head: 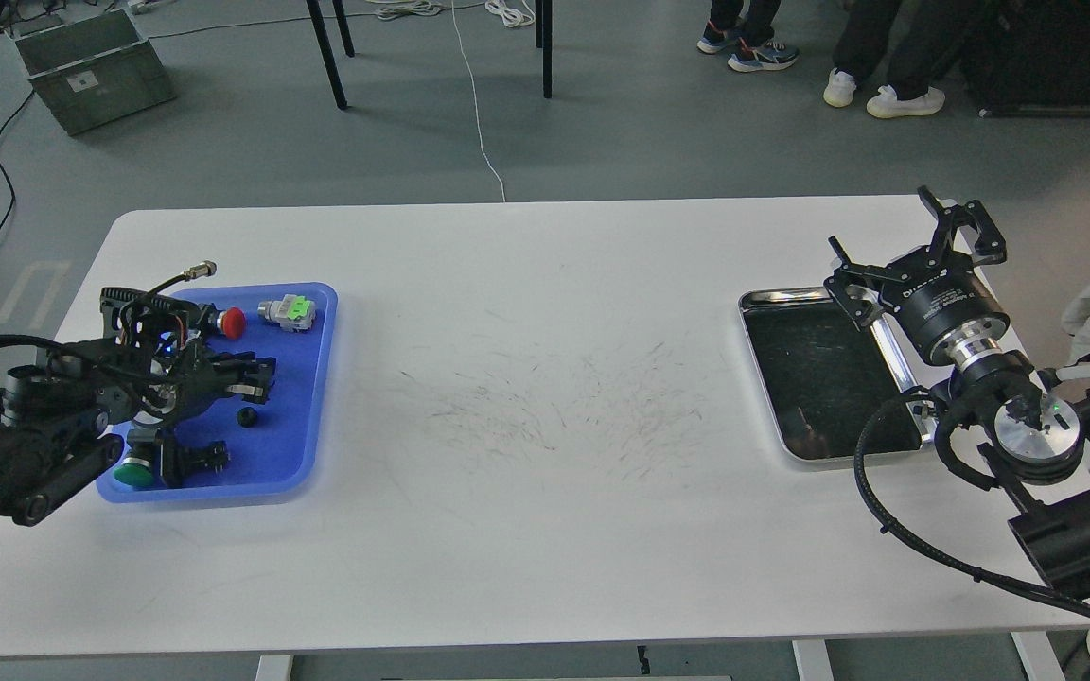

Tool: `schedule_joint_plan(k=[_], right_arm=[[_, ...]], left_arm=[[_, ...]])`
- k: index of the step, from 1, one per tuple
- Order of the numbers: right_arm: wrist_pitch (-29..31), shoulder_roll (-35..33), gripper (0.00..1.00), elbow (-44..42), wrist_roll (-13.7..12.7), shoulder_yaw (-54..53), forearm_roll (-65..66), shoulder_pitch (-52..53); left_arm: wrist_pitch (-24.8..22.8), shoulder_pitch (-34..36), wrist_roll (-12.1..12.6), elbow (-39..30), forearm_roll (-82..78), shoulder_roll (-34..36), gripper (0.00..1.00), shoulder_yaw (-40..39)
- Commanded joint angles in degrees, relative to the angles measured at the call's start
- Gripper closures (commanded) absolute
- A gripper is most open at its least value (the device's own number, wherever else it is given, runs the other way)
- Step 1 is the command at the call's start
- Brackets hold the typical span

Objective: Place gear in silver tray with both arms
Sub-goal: 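Carry the black gear with the left gripper toward the silver tray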

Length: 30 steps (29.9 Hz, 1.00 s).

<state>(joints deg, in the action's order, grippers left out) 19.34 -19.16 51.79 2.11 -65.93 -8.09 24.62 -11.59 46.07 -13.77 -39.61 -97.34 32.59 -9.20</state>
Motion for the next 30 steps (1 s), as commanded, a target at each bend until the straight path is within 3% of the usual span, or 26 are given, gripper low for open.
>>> schedule_joint_plan(k=[1, 5, 10, 14, 18, 21, 25, 30], right_arm=[[0.09, 0.00, 0.01, 0.33, 0.00, -0.16, 0.00, 0.08], [0.00, 0.09, 0.01, 0.59, 0.00, -0.07, 0.00, 0.17], [0.00, 0.00, 0.01, 0.51, 0.00, -0.07, 0.00, 0.17], [0.09, 0.00, 0.01, 0.42, 0.00, 0.10, 0.00, 0.26], [0.09, 0.00, 0.01, 0.59, -0.09, 0.28, 0.00, -0.01], [0.09, 0.00, 0.01, 0.24, -0.09, 0.28, 0.00, -0.01], [0.09, -0.09, 0.01, 0.24, -0.09, 0.10, 0.00, -0.01], [0.09, -0.62, 0.01, 0.50, -0.09, -0.08, 0.00, -0.10]], left_arm=[[-1.67, 5.41, 0.40, -6.68, 1.62, 5.01, 0.95, -0.21], [-5.81, 11.65, 1.63, -19.85, 1.54, 13.00, 0.95, -0.38], [-8.10, 16.41, 8.92, -37.00, 3.81, 18.56, 0.95, -1.52], [-7.49, 16.68, 17.09, -43.70, 5.93, 13.84, 0.95, -1.61], [-7.49, 16.51, 21.31, -43.18, 5.76, 2.59, 0.95, -1.53], [-7.31, 16.24, 22.99, -40.38, 5.40, -6.72, 0.95, -1.09], [-6.17, 15.89, 23.52, -33.97, 5.32, -17.63, 0.95, -0.65], [-4.94, 14.05, 23.43, -27.63, 4.88, -26.16, 0.95, -0.56]])
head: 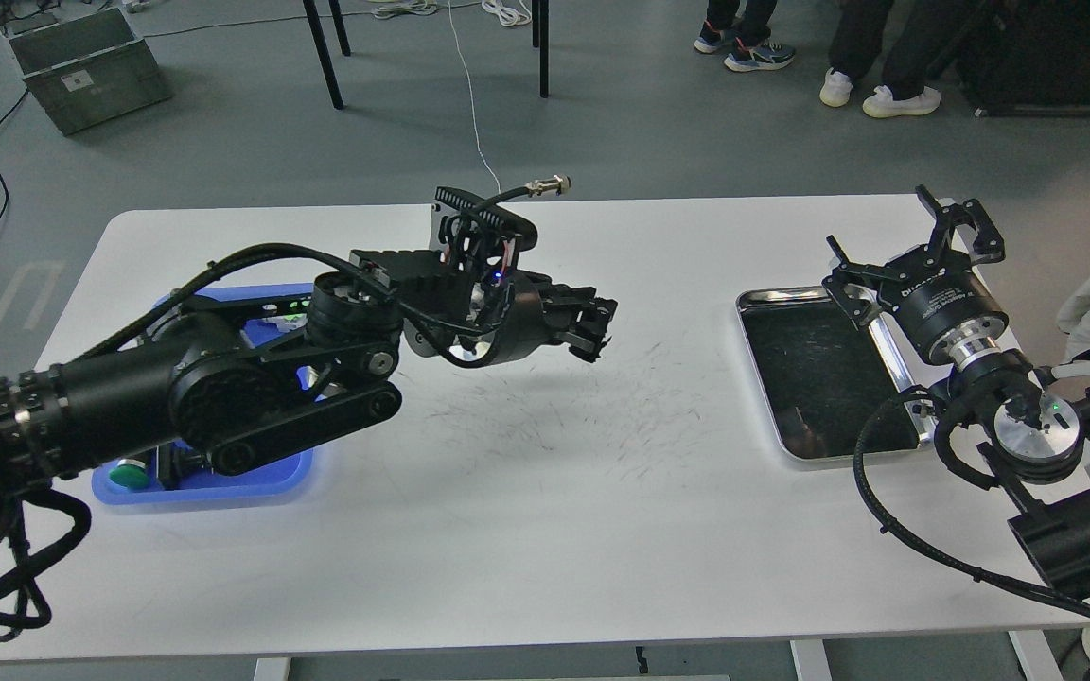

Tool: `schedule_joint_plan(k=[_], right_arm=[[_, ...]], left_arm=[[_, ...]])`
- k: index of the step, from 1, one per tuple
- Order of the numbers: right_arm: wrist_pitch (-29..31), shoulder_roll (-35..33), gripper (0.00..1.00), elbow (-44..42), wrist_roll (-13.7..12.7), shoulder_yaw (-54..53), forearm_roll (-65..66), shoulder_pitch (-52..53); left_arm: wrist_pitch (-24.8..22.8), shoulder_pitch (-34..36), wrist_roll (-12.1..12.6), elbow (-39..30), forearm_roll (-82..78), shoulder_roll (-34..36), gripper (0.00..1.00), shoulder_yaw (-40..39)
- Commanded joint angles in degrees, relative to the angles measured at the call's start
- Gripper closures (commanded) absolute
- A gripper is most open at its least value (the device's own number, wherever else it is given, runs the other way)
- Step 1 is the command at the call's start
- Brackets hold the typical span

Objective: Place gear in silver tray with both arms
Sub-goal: 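Carry the black gear with the left gripper toward the silver tray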

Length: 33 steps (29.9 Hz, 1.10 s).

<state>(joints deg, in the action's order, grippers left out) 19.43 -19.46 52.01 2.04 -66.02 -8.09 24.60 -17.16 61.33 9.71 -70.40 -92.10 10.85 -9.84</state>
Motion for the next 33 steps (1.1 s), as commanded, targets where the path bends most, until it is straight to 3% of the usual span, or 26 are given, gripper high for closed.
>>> schedule_joint_plan(k=[1, 5, 14, 21, 33], right_arm=[[-0.01, -0.32, 0.01, 0.38, -0.02, 0.02, 0.00, -0.07], [-0.01, -0.40, 0.01, 0.38, -0.02, -0.42, 0.00, 0.01], [-0.01, -0.32, 0.01, 0.38, 0.07, -0.34, 0.00, -0.07], [-0.01, -0.14, 0.01, 0.38, 0.07, 0.10, 0.00, -0.07], [-0.01, -0.14, 0.01, -0.06, 0.07, 0.02, 0.00, -0.07]], left_arm=[[0.98, -1.82, -0.05, 4.12, -1.06, -5.91, 0.95, 0.00], [2.04, -4.29, -0.48, 9.48, -3.61, -10.85, 0.95, -0.35], [7.05, -7.89, -1.01, 20.12, -3.62, -10.85, 0.93, -0.79], [9.77, -10.62, -1.45, 18.64, -3.44, -10.85, 0.93, -0.79], [9.86, -13.34, -1.72, 16.88, -3.61, -10.85, 0.91, -0.53]])
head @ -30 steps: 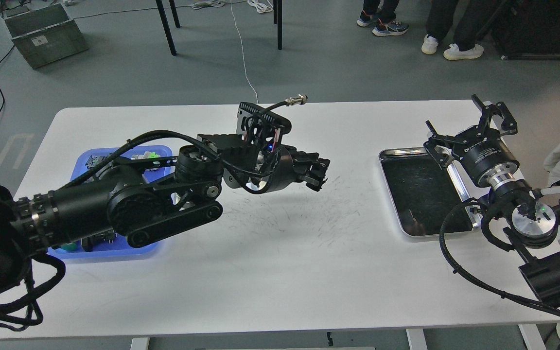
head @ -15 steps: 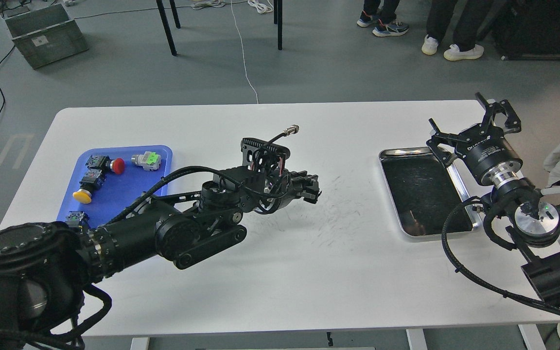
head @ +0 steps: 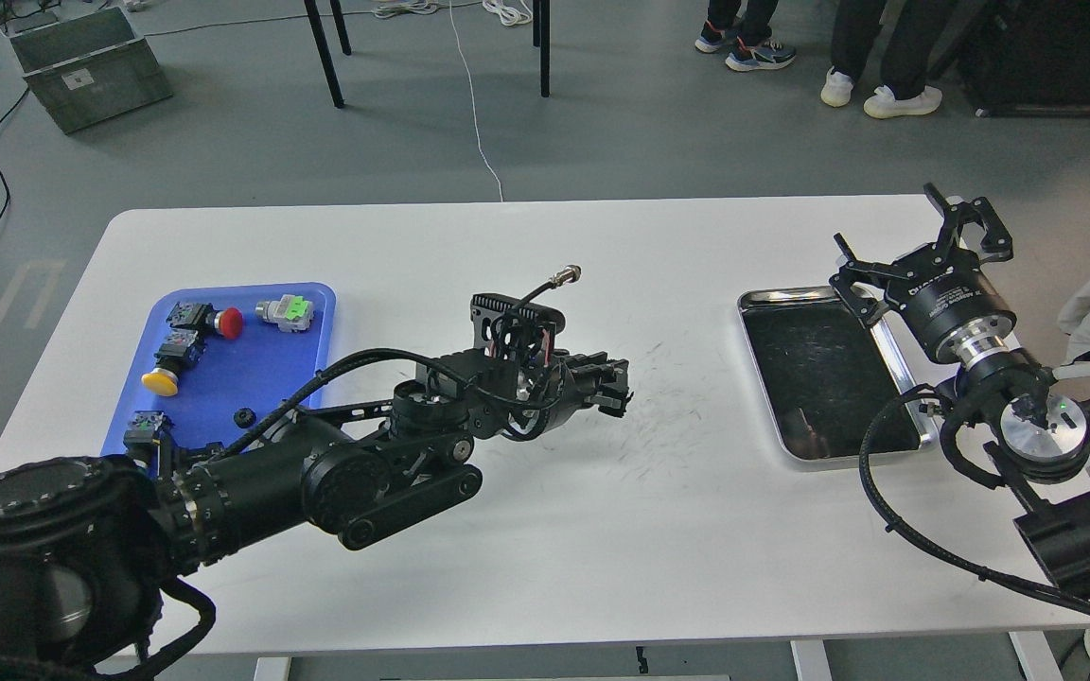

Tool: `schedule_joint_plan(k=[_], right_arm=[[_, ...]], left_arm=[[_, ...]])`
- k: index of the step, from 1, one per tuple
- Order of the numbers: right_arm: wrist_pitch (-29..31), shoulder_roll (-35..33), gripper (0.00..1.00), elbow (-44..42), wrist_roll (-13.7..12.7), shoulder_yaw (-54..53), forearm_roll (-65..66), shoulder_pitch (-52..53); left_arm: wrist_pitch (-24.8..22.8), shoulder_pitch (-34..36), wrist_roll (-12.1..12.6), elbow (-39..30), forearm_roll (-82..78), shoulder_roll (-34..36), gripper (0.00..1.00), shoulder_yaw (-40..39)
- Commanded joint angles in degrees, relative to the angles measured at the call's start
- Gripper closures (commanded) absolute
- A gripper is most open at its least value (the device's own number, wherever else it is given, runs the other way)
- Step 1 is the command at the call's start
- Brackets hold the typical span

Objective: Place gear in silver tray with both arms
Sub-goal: 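Carry the black gear with the left gripper toward the silver tray, then open the left gripper to set the gear on the table midway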

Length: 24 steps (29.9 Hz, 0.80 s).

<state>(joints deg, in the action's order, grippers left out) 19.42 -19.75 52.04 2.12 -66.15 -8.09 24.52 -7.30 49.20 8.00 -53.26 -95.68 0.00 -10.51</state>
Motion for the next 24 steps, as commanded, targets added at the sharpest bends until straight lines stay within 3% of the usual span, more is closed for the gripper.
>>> schedule_joint_plan(k=[1, 11, 20, 24], right_arm=[[0.00, 0.15, 0.01, -0.09, -0.01, 0.15, 0.00, -0.08], [-0.08, 0.24, 0.01, -0.27, -0.01, 0.23, 0.09, -0.35], [0.00, 0.42, 0.01, -0.27, -0.01, 0.32, 0.09, -0.35], [0.00, 0.42, 0.01, -0.27, -0.01, 0.23, 0.09, -0.87]], left_arm=[[0.00, -1.73, 0.00, -0.26, -0.12, 0.00, 0.91, 0.13], [0.18, -3.14, -0.44, -0.26, -0.12, 0.00, 0.85, 0.13], [0.35, -4.46, -3.43, -2.55, -0.03, 0.00, 0.57, 0.05], [3.24, -4.81, -3.78, -2.72, 0.58, 0.00, 0.47, 0.05]])
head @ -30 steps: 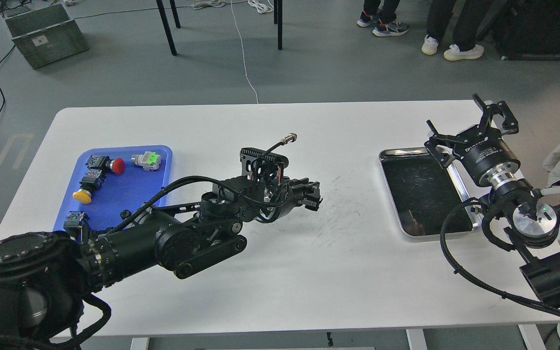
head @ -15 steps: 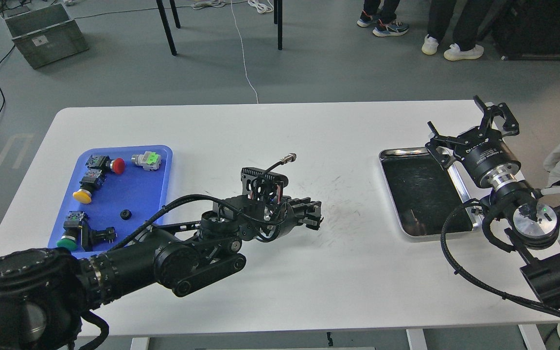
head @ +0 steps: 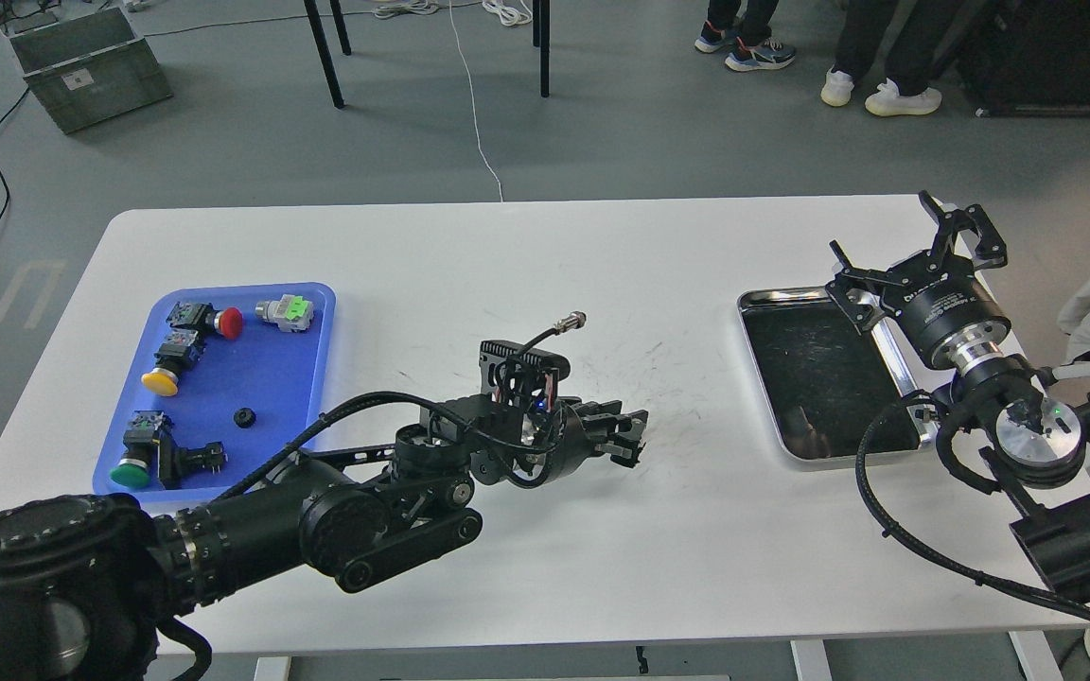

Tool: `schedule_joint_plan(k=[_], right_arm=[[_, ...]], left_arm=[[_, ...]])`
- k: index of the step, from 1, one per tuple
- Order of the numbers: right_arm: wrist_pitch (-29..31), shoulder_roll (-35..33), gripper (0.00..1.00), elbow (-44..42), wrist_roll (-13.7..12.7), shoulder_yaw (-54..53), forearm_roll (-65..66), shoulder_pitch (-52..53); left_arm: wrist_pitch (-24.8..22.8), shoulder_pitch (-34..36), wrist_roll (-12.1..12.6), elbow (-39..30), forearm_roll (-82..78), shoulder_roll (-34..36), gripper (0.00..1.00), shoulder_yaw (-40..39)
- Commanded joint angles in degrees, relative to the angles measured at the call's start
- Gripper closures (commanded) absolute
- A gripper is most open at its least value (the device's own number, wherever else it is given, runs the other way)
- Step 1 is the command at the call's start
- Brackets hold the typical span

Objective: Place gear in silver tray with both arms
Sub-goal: 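Open the left gripper to set the gear on the table midway, then withdraw the left arm back over the blue tray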

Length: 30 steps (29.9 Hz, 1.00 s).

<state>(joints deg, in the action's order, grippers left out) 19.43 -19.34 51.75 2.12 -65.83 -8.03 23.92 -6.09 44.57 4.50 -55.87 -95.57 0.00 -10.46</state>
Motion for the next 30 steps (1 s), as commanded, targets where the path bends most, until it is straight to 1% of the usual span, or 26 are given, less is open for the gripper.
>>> schedule_joint_plan(k=[1, 4, 7, 11, 13, 16, 22, 25, 27, 30], right_arm=[[0.00, 0.00, 0.01, 0.02, -0.01, -0.09, 0.03, -0.27], [0.00, 0.00, 0.01, -0.07, -0.01, -0.09, -0.06, -0.27], [-0.09, 0.00, 0.01, -0.07, -0.01, -0.18, 0.03, -0.27], [-0.09, -0.18, 0.01, -0.07, -0.01, -0.79, 0.03, -0.27], [-0.09, -0.18, 0.01, -0.07, -0.01, -0.79, 0.03, -0.27], [-0.18, 0.09, 0.01, 0.02, -0.01, -1.14, -0.06, -0.27], [-0.09, 0.09, 0.01, 0.02, -0.01, -2.29, -0.06, -0.19], [-0.27, 0.09, 0.01, -0.68, -0.01, -2.38, -0.06, 0.17], [-0.18, 0.09, 0.01, -0.60, -0.01, -2.11, -0.06, 0.43], [-0.09, -0.53, 0.01, 0.80, -0.53, -0.89, 0.55, 0.61]], left_arm=[[3.09, -0.18, -0.28, -0.12, 0.65, 0.00, 0.44, -0.09], [4.77, -0.18, -0.28, -0.12, 1.00, 0.00, 0.33, -0.09], [5.56, -0.09, -0.10, -0.03, 2.58, 0.00, 0.18, -0.09], [6.18, 0.08, 0.07, -0.03, 3.64, 0.00, 0.08, -0.35], [6.35, 0.17, 0.07, -0.03, 3.72, 0.00, 0.07, -1.32], [6.88, 0.26, 0.42, -0.03, 3.99, 0.00, 0.07, -5.35], [8.72, 0.87, 1.30, 0.32, 7.59, 0.00, 0.05, -17.73], [9.16, 1.40, 1.13, 0.50, 8.64, 0.00, 0.05, -23.89], [10.65, 1.40, 0.34, 0.50, 9.08, 0.00, 0.04, -26.89], [14.25, 1.40, 0.34, 0.23, 13.55, 0.00, 0.04, -29.79]])
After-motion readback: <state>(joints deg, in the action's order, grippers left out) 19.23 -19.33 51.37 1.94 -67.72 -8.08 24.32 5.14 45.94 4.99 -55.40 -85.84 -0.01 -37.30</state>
